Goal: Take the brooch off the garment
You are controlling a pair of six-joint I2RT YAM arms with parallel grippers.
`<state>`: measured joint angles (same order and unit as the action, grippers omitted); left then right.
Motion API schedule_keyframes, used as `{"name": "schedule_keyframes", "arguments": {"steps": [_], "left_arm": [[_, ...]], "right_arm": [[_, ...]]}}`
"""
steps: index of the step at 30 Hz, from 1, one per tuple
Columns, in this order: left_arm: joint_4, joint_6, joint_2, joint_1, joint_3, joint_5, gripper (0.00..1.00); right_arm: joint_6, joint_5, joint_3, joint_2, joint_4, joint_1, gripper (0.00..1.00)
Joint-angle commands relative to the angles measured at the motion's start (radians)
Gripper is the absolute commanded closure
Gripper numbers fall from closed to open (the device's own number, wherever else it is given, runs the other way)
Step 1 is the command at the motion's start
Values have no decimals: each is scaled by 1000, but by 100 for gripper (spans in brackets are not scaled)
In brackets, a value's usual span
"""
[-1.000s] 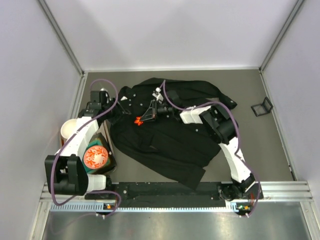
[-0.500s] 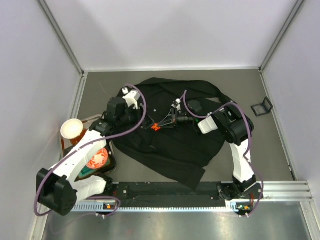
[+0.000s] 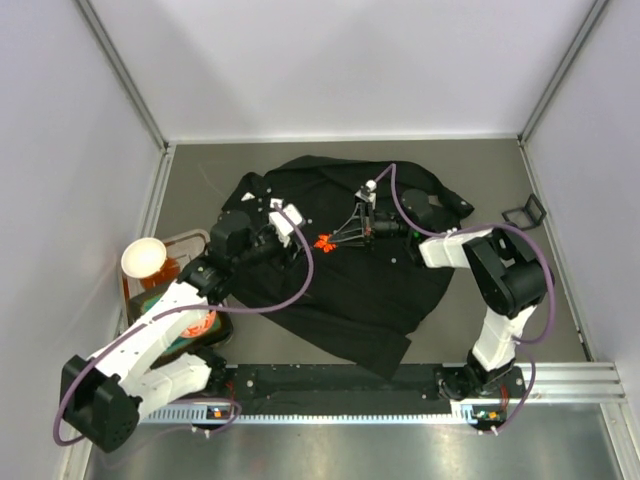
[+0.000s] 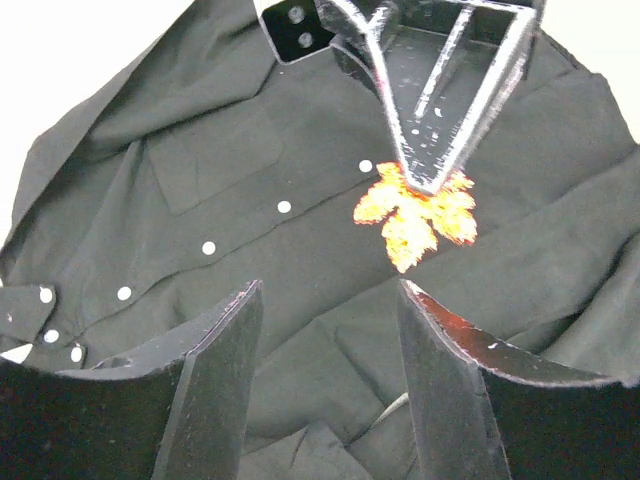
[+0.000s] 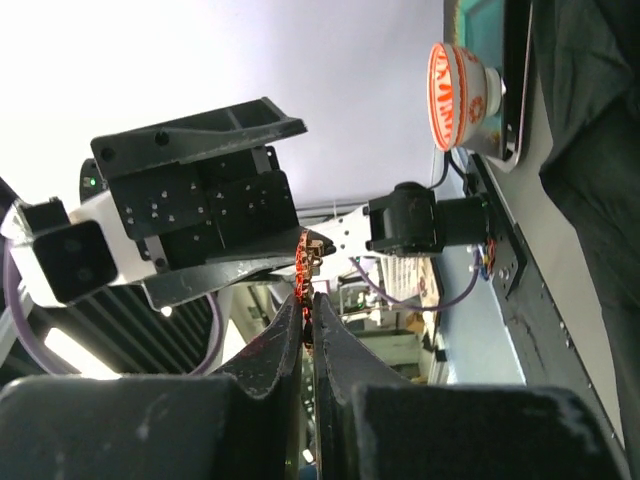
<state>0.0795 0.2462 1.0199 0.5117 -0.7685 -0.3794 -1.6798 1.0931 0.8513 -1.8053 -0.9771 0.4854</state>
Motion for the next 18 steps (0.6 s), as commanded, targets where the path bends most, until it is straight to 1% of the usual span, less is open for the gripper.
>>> {"name": "schedule_keyframes", "arguments": {"steps": [1, 3, 6, 7, 11, 14, 16, 18], "left_arm": [[-145, 148, -105, 19, 72, -78, 39], [-161, 180, -128, 28, 89, -105, 41], [-139, 228, -123, 51, 87, -85, 43], [-104, 241, -116, 57, 72, -81, 46], [-89, 304, -95, 100, 48, -46, 49], [-101, 333, -86, 120, 44, -13, 56], [-119, 337, -90, 129, 52, 2, 55], [-151, 350, -96, 142, 63, 23, 51]], "right_arm": [[-58, 30, -26, 23, -73, -19, 99], [-87, 28, -27, 12, -97, -24, 99], [-135, 24, -29, 3, -150, -24, 99], [-145, 21, -29, 3, -158, -24, 99], [-146, 11, -26, 23, -121, -24, 99], [-133, 11, -20, 41, -92, -25, 99], [-117, 11, -18, 52, -52, -22, 99], [-120, 13, -20, 57, -43, -22, 99]]}}
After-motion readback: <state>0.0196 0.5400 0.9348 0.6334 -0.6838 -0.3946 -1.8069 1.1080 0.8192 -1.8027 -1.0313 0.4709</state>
